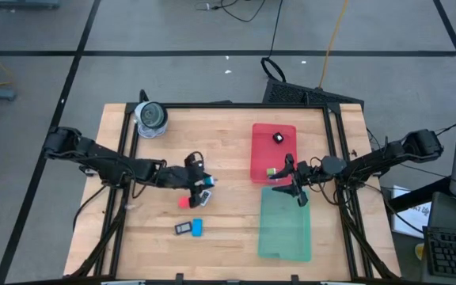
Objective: Pick & Place Office items
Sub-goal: Put the blue charger adapter into the red bin
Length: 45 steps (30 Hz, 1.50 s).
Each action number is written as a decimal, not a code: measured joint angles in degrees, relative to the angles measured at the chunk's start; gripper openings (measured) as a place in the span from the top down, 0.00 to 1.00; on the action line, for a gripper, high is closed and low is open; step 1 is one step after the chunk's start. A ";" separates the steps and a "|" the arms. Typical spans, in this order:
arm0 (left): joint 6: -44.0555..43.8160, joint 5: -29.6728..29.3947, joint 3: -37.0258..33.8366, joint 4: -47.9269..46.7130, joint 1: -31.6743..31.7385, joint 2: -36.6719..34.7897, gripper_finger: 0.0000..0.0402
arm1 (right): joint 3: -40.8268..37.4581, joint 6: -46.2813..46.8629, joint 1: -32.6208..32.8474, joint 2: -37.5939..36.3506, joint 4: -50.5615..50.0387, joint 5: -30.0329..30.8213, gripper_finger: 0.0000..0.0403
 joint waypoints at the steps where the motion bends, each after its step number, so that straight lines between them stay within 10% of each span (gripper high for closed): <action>1: -1.80 0.87 0.28 2.57 0.00 -0.08 0.65 | 0.00 -0.97 0.47 0.00 0.00 0.04 0.55; 12: -18.64 8.67 0.36 21.12 0.00 3.88 0.67 | 3.04 -19.45 10.88 2.39 -0.02 15.95 0.55; 21: -24.36 22.66 7.23 28.84 0.00 17.00 0.67 | 13.35 -31.03 14.01 17.95 -0.07 26.88 0.40; 29: -22.09 30.13 15.96 21.51 0.27 23.26 0.65 | 22.97 -37.39 14.99 29.83 -0.14 26.49 0.25; 45: -22.12 34.88 16.76 16.15 1.67 22.96 0.67 | 27.58 -36.77 15.70 33.17 -7.15 21.99 0.31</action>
